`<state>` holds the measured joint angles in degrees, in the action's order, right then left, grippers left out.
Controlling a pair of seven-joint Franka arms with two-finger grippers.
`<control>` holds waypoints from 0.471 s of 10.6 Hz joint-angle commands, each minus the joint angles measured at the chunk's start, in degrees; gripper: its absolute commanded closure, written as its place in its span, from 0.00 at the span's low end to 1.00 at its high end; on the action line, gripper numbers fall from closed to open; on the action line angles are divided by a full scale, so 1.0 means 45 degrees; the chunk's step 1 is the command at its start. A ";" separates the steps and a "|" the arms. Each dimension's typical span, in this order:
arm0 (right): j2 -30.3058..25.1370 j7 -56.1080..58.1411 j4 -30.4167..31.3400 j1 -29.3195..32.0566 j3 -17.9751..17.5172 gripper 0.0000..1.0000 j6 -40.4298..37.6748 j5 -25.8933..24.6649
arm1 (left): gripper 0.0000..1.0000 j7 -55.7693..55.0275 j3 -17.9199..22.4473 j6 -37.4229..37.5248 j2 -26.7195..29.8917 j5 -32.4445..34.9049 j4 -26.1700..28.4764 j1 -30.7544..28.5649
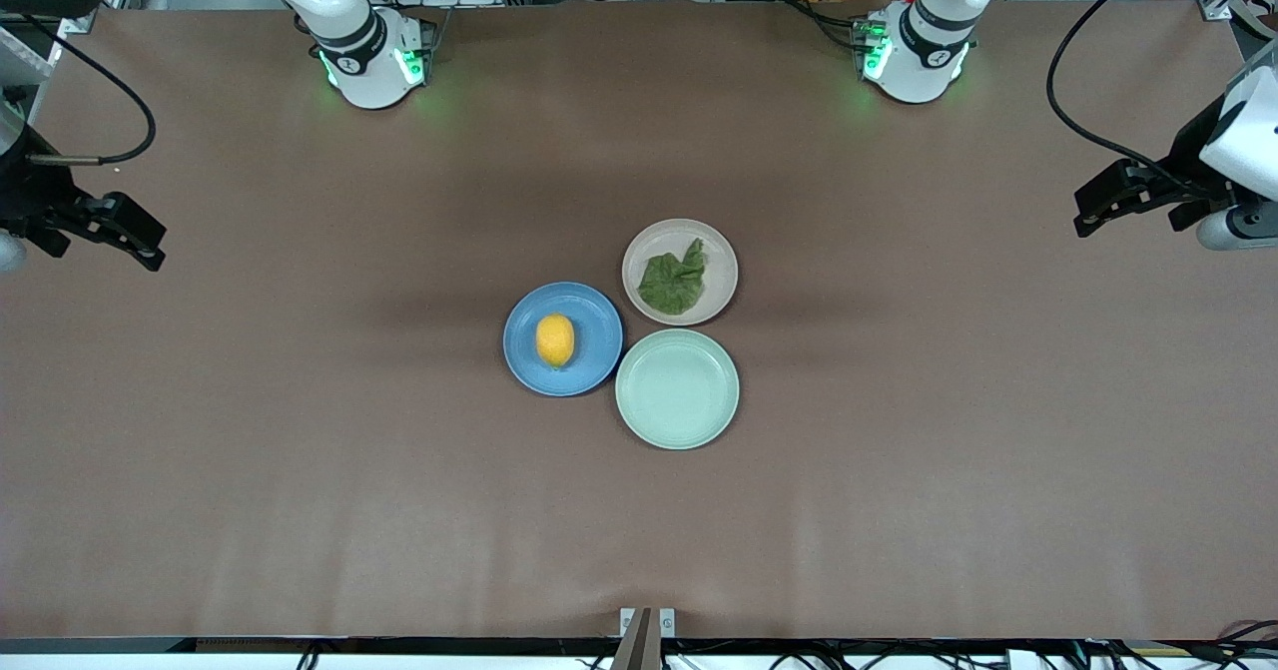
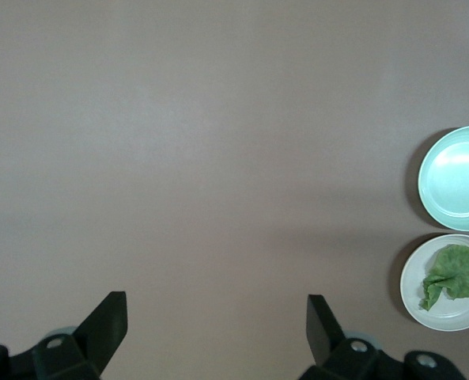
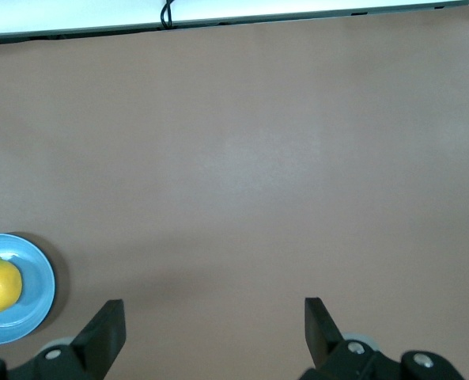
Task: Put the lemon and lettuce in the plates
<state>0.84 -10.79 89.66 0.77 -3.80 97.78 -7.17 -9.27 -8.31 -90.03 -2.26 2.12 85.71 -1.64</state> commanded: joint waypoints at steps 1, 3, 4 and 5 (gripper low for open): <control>-0.0167 0.0094 0.0192 -0.0250 0.0161 0.00 0.0164 0.0207 | 0.00 0.0341 -0.0028 0.0085 0.0190 -0.0315 0.0056 -0.0065; -0.0166 0.0075 0.0192 -0.0386 0.0180 0.00 0.0165 0.0207 | 0.00 0.0341 -0.0028 0.0085 0.0191 -0.0315 0.0056 -0.0065; -0.0147 0.0074 0.0192 -0.0387 0.0200 0.00 0.0184 0.0226 | 0.00 0.0341 -0.0028 0.0085 0.0191 -0.0315 0.0056 -0.0065; -0.0127 0.0074 0.0192 -0.0387 0.0200 0.00 0.0204 0.0227 | 0.00 0.0341 -0.0028 0.0085 0.0171 -0.0295 0.0056 -0.0065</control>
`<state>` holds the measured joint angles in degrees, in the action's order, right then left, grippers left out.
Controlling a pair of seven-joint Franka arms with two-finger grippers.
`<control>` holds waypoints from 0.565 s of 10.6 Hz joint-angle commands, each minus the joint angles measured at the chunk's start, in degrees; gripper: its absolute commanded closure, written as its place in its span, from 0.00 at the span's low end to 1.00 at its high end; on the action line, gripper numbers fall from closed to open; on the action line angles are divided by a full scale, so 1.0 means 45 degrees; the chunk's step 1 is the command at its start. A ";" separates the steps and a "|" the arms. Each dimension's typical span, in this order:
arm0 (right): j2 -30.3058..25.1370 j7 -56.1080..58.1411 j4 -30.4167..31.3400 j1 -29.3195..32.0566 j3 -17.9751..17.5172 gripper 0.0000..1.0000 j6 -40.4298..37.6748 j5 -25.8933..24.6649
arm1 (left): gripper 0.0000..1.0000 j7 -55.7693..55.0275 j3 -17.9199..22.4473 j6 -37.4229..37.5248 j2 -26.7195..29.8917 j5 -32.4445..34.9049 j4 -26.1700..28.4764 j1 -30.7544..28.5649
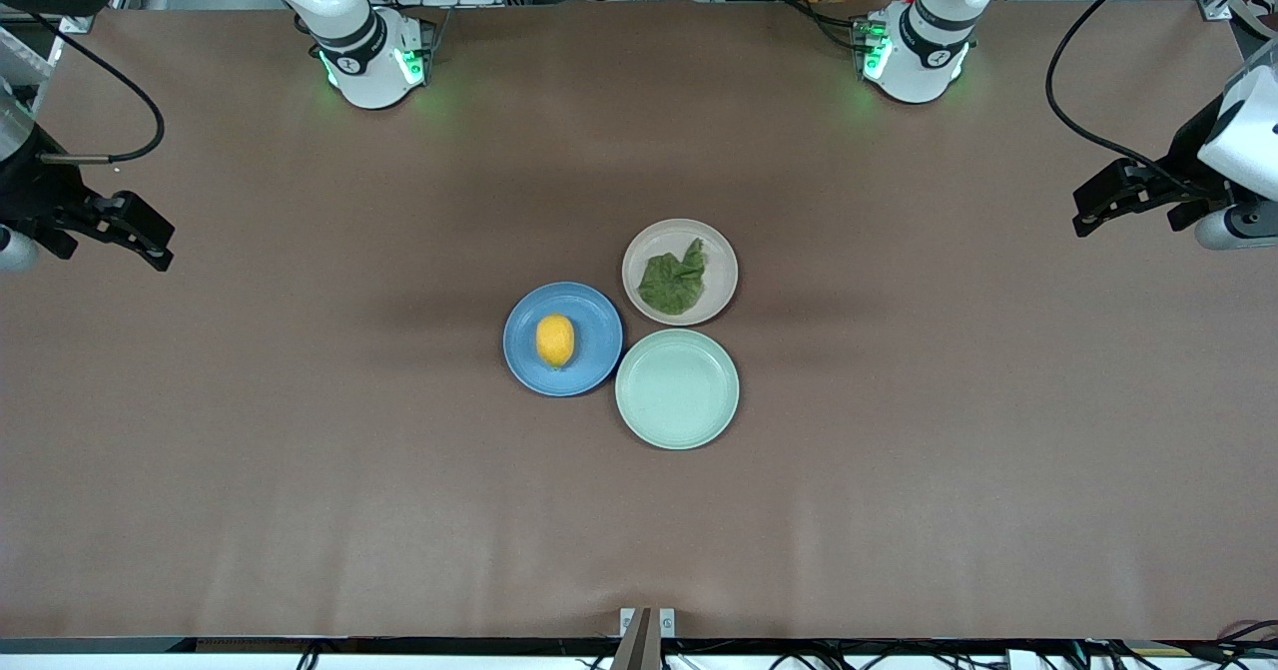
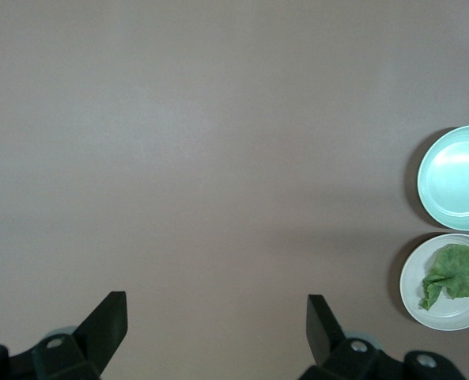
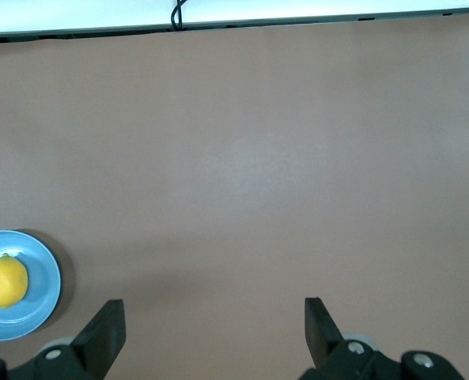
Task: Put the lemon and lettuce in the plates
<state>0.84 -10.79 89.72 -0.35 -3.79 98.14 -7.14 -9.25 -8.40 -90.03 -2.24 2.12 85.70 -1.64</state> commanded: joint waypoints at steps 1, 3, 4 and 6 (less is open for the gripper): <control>-0.0128 0.0094 0.0180 -0.0079 0.0178 0.00 0.0125 0.0257 | 0.00 0.0337 -0.0008 0.0066 0.0166 -0.0295 0.0056 -0.0066; -0.0128 0.0113 0.0180 -0.0039 0.0178 0.00 0.0105 0.0258 | 0.00 0.0337 -0.0008 0.0085 0.0146 -0.0295 0.0056 -0.0046; -0.0147 0.0094 0.0180 -0.0020 0.0178 0.00 0.0105 0.0258 | 0.00 0.0337 -0.0008 0.0085 0.0146 -0.0295 0.0056 -0.0065; -0.0108 0.0113 0.0063 -0.0058 0.0314 0.00 0.0105 0.0277 | 0.00 0.0336 -0.0008 0.0085 0.0146 -0.0295 0.0056 -0.0066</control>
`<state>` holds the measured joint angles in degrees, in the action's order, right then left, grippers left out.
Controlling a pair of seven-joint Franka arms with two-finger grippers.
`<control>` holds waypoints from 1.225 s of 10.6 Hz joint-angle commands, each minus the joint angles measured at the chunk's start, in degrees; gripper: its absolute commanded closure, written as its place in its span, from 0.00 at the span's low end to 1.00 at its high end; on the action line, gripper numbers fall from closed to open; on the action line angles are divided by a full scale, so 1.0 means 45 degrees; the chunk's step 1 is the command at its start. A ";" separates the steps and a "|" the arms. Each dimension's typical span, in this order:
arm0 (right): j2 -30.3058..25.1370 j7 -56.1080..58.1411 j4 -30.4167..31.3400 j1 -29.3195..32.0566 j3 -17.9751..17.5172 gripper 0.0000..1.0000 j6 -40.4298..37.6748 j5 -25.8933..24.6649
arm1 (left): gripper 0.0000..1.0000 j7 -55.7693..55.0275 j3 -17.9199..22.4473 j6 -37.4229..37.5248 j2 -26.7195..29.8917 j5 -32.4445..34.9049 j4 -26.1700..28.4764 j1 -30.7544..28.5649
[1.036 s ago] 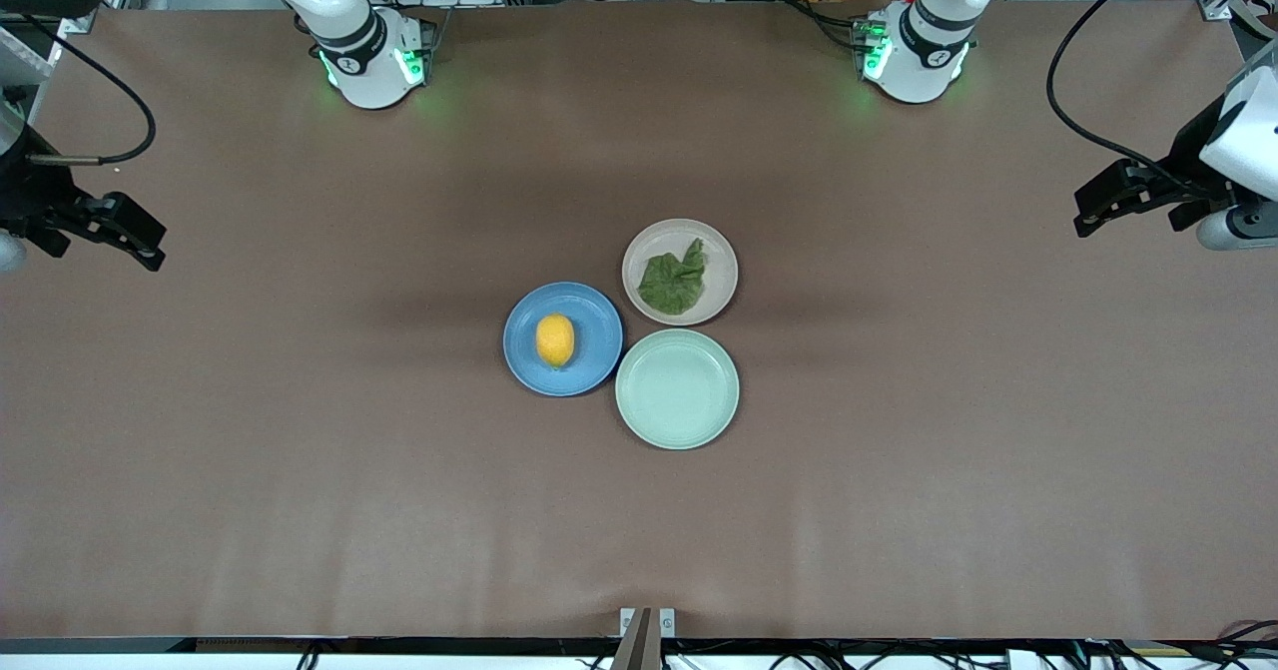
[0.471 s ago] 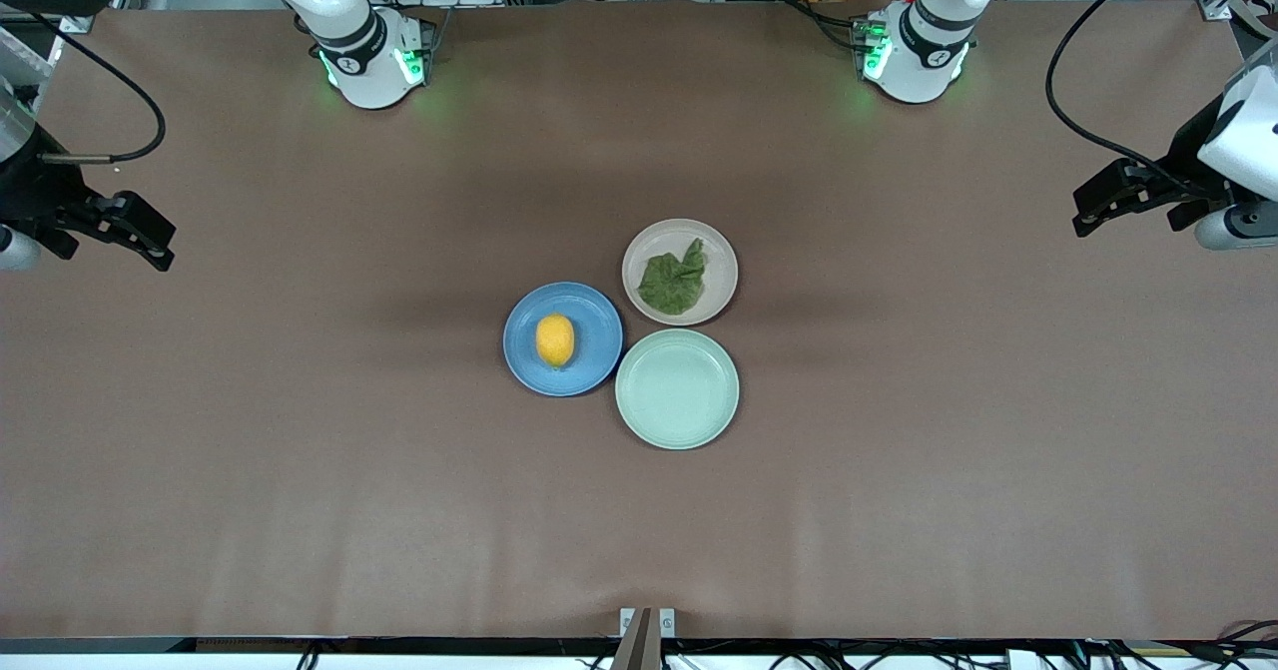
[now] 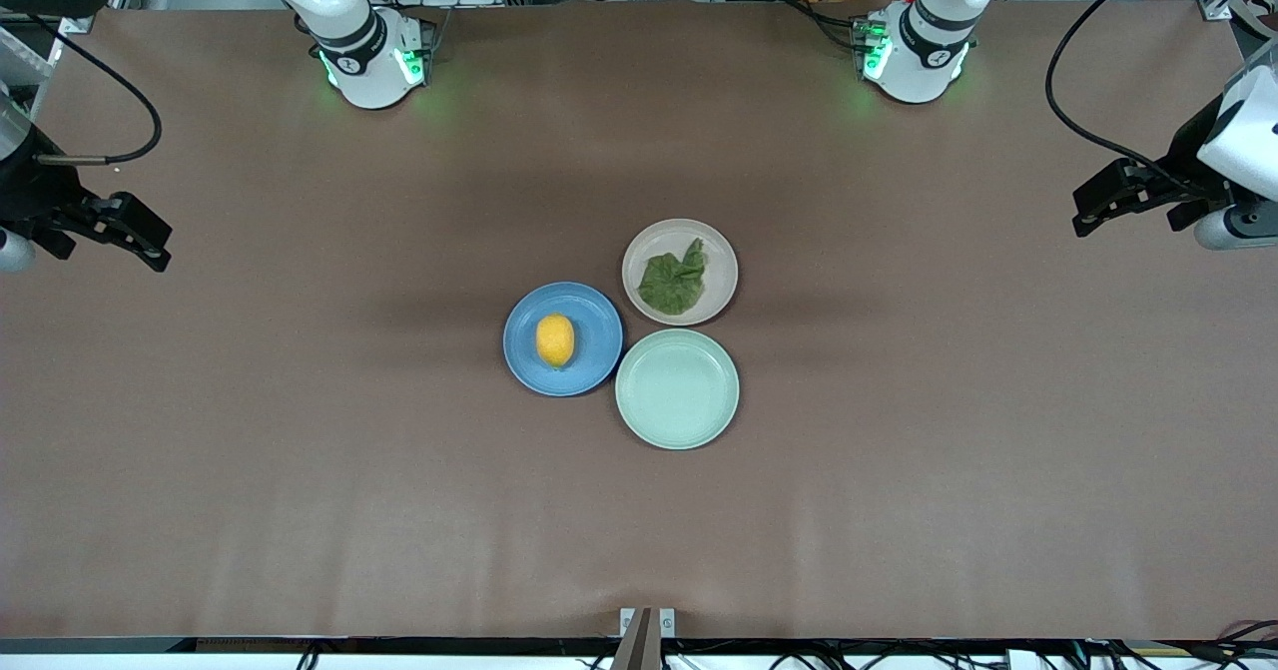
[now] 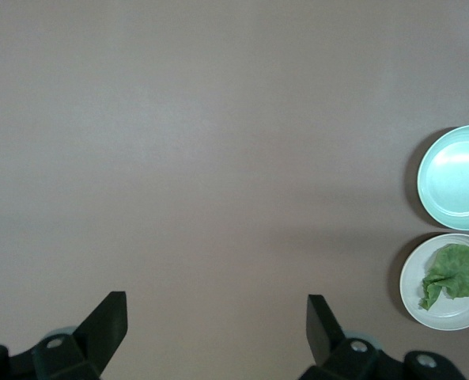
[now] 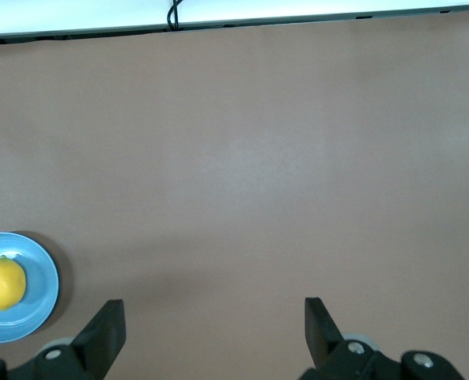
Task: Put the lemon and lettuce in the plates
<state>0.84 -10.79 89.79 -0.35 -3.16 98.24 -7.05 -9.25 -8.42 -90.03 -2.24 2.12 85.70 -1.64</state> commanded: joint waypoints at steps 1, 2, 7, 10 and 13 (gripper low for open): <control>-0.0070 0.0094 0.0047 -0.0136 0.0155 0.00 0.0141 0.0257 | 0.00 0.0317 0.0015 0.0084 0.0127 -0.0295 0.0056 -0.0066; -0.0070 0.0094 0.0047 -0.0176 0.0174 0.00 0.0277 0.0257 | 0.00 0.0336 -0.0004 0.0084 0.0127 -0.0295 0.0056 -0.0066; -0.0031 0.0965 -0.0226 -0.0137 0.0175 0.00 0.0123 0.0238 | 0.00 0.0297 -0.0023 0.0084 0.0107 -0.0295 0.0076 -0.0027; -0.0031 0.1402 -0.0246 -0.0137 0.0175 0.00 0.0064 0.0257 | 0.00 0.0277 -0.0121 0.0084 0.0107 -0.0295 0.0076 -0.0047; -0.0050 0.1576 -0.0479 -0.0078 0.0349 0.00 -0.0715 0.2540 | 0.00 0.0258 -0.0121 0.0182 0.0107 -0.0276 0.0076 -0.0066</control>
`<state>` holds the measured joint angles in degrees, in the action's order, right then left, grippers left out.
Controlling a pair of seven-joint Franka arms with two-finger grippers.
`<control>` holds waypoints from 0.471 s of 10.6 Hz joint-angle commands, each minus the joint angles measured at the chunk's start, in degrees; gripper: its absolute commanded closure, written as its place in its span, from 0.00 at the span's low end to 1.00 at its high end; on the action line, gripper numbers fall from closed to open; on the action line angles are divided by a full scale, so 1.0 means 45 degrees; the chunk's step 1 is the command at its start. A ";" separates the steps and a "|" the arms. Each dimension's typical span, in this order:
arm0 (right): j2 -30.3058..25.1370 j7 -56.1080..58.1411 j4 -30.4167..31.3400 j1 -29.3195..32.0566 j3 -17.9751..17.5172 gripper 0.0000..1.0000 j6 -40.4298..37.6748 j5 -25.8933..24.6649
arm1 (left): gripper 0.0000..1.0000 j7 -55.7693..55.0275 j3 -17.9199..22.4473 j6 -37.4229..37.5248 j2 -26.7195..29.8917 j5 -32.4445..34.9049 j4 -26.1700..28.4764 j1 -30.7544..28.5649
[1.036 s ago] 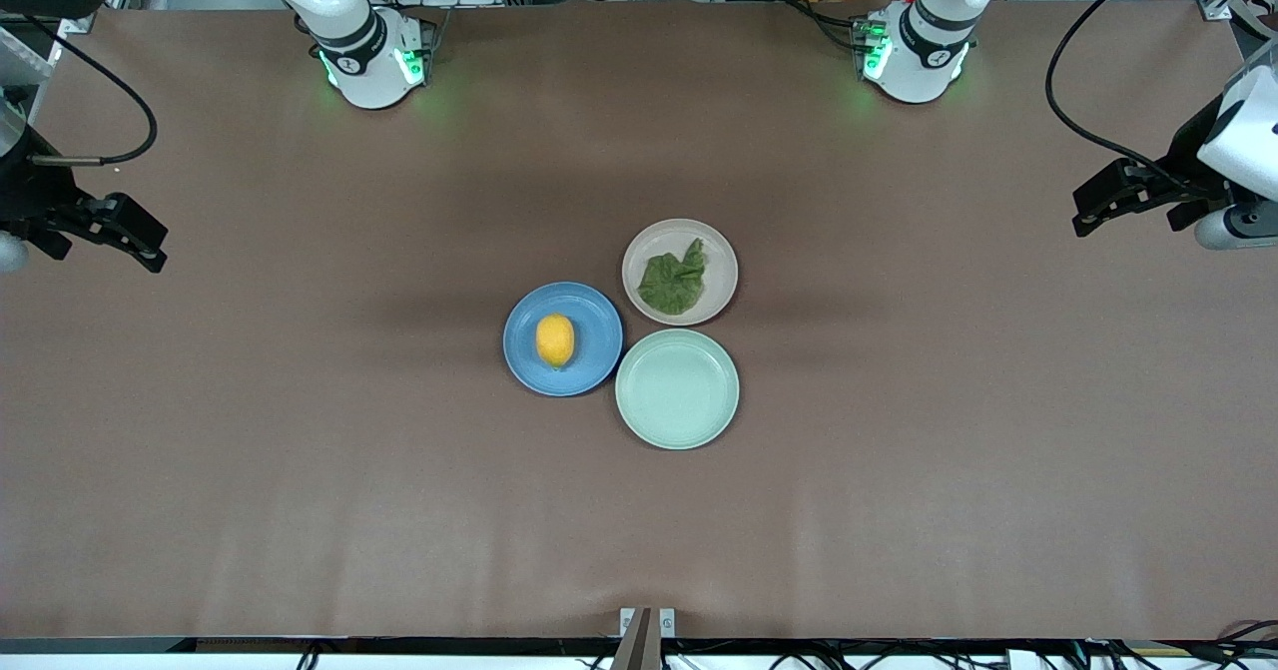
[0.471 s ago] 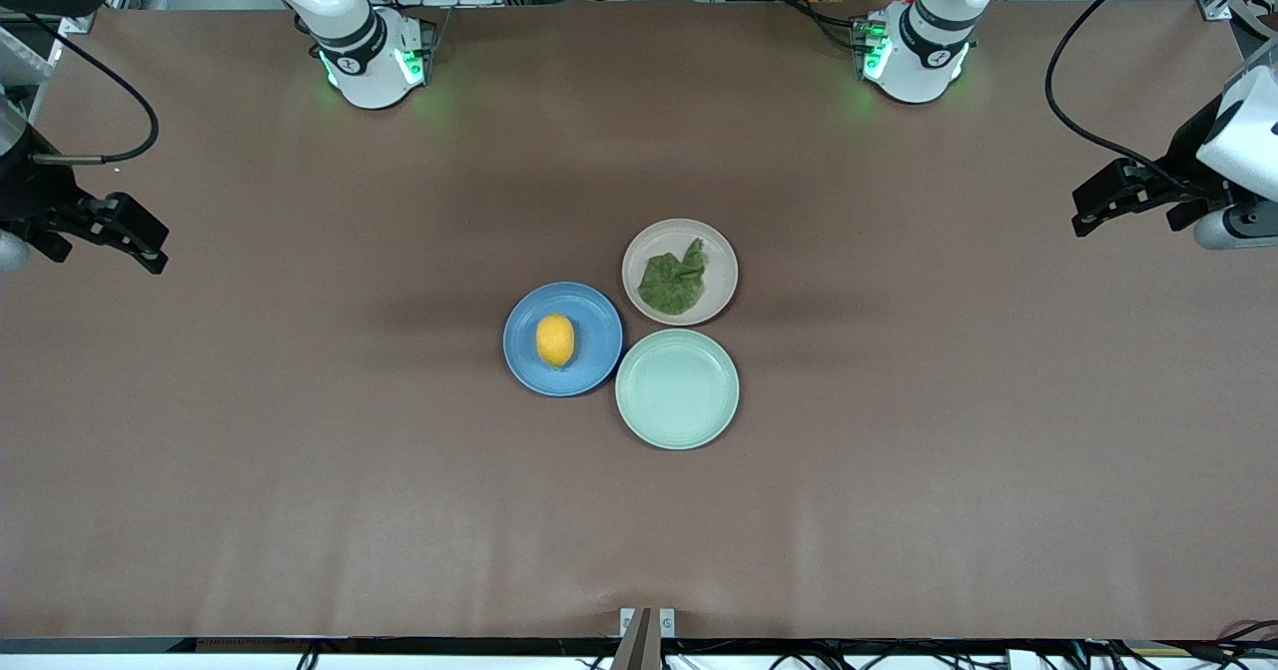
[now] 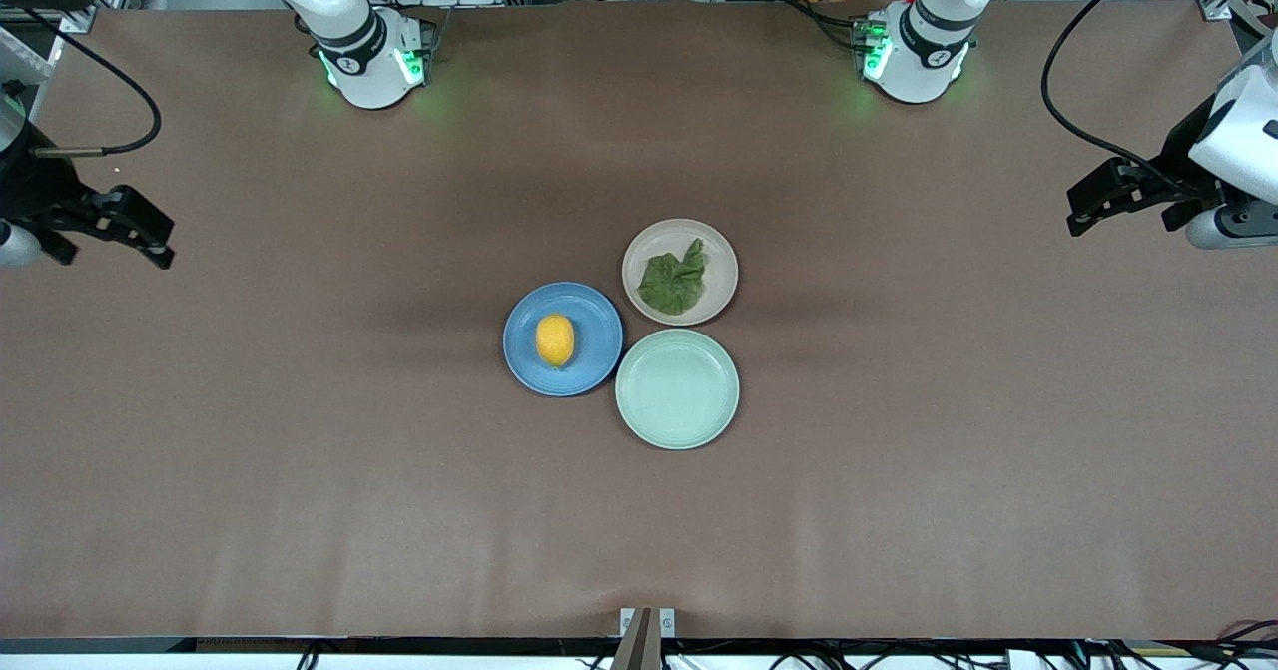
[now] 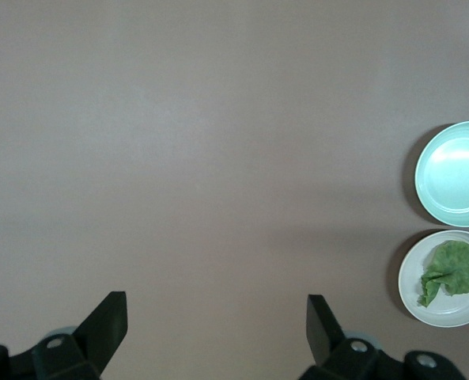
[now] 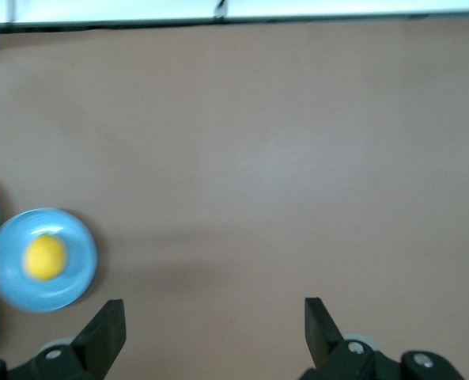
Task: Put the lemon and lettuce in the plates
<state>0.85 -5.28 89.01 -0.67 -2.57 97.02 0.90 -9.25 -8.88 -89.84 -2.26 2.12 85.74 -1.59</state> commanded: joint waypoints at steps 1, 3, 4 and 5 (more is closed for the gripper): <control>-0.0053 0.0702 -0.0366 -0.0007 0.0239 0.00 -0.0525 0.0776 | 0.00 0.0258 -0.0019 0.0141 0.0111 -0.0256 0.0086 -0.0077; -0.0111 0.0881 -0.0367 -0.0007 0.0259 0.00 -0.1342 0.0738 | 0.00 0.0277 -0.0019 0.0218 0.0111 -0.0236 0.0067 -0.0077; -0.0131 0.0765 -0.0328 -0.0007 0.0259 0.00 -0.1365 0.0679 | 0.00 0.0277 -0.0019 0.0258 0.0111 -0.0275 0.0086 -0.0096; -0.0150 0.0764 -0.0308 -0.0007 0.0259 0.00 -0.1404 0.0408 | 0.00 0.0277 -0.0038 0.0393 0.0091 -0.0275 0.0067 -0.0077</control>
<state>0.83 -2.48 87.72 -0.67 -1.72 91.72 3.08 -9.25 -8.88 -89.29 -2.26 2.12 85.88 -1.59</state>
